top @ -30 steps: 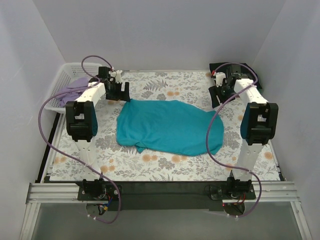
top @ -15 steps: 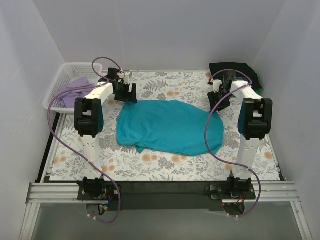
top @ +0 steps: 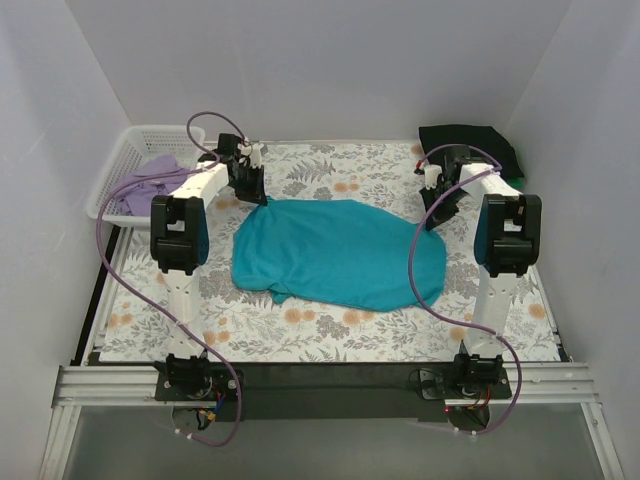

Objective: Fold and stack the t-shirts
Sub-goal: Flatten the tshirt out

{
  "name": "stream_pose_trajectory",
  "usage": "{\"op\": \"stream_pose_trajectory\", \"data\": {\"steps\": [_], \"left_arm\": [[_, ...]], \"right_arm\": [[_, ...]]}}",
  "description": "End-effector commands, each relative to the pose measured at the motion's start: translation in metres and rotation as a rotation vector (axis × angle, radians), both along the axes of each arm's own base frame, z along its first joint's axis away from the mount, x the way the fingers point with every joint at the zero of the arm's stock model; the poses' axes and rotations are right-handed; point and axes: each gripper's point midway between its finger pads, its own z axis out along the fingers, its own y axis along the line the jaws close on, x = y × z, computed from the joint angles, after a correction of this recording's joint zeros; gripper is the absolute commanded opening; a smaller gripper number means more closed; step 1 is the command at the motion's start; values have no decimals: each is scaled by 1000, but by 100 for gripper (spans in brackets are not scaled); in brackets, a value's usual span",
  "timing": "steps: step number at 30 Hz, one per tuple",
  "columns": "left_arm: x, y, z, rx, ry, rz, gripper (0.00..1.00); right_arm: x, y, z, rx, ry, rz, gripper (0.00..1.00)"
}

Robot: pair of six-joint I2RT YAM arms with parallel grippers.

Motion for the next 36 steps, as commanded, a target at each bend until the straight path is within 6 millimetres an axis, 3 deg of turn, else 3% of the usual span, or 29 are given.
{"op": "stream_pose_trajectory", "data": {"steps": [1,4,5,7,10,11,12,13,14,17,18,19,20,21,22,23,24,25,26,27,28,32,36], "left_arm": [[15,-7,44,-34,-91,-17,0],[13,-8,81,-55,-167,-42,0],[5,-6,99,-55,-201,-54,0],[-7,-3,115,-52,-241,-92,0],[-54,4,124,-25,-259,-205,0],[-84,4,128,-35,-260,-242,0],[-99,11,126,-23,-280,-285,0],[-118,13,148,-22,-344,-311,0],[-148,16,126,-34,-295,-353,0],[-209,24,116,18,-312,-498,0],[-243,29,85,24,-222,-531,0],[-259,35,76,67,-241,-590,0],[-273,42,61,94,-206,-598,3],[-295,53,34,136,-134,-600,10],[-301,58,30,166,-140,-607,19],[-306,63,27,179,-137,-587,38],[-307,63,28,168,-135,-580,38],[-303,61,38,160,-169,-564,47],[-300,60,46,143,-176,-532,56],[-298,57,53,119,-181,-523,58],[-289,52,67,92,-207,-513,59],[-273,36,89,-14,-196,-468,59],[-254,27,101,-90,-156,-385,58]], "right_arm": [[18,6,50,45,-120,16,1],[24,9,88,60,-214,29,1],[22,10,106,61,-253,38,1],[14,-1,124,82,-289,50,1],[-23,-2,148,80,-321,147,1],[-47,-2,132,78,-258,179,1],[-61,-2,129,71,-249,210,1],[-75,-6,135,33,-286,279,1],[-104,-9,109,23,-210,307,1],[-144,-26,84,-76,-172,428,1],[-171,-29,60,-78,-93,462,1],[-183,-33,51,-102,-61,487,1],[-192,-36,43,-111,-36,512,8],[-206,-37,32,-112,8,526,22],[-209,-40,29,-123,20,531,45],[-207,-39,31,-117,14,522,63],[-203,-39,34,-119,4,514,63],[-200,-35,41,-101,-15,505,70],[-196,-33,46,-90,-31,499,71],[-192,-30,51,-75,-43,476,71],[-182,-23,63,-43,-79,467,71],[-161,-10,79,31,-82,389,64],[-146,-6,76,65,-38,320,55]]}}
